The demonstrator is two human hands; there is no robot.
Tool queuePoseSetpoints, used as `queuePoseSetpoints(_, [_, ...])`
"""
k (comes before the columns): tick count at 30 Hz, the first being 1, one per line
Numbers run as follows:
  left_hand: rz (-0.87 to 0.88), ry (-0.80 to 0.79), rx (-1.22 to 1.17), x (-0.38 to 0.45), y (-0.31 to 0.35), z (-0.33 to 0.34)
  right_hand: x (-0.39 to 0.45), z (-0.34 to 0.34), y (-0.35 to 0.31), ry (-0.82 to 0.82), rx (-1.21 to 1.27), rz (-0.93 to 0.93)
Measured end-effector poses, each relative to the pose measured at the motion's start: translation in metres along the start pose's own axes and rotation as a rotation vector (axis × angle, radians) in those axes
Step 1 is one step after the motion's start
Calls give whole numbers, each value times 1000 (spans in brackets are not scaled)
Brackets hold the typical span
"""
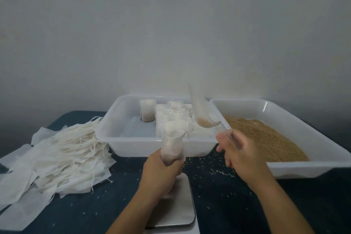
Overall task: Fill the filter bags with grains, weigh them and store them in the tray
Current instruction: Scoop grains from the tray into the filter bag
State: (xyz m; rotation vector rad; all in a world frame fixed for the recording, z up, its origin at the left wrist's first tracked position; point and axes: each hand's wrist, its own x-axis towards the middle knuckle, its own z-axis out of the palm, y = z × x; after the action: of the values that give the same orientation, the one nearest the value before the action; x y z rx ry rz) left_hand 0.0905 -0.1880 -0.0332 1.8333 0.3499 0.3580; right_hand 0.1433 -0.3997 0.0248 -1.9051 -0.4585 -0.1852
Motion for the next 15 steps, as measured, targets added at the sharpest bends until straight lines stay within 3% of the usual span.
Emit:
queuePoseSetpoints(5, [33,-42,-20,0,1,-1,23,30,6,-6,107,42])
queuePoseSetpoints(11, [17,-228,-51,-4,0,1,12,40,29,-152,158,80])
queuePoseSetpoints(15, [54,-328,-43,-9,2,3,10,39,26,-144,265,59])
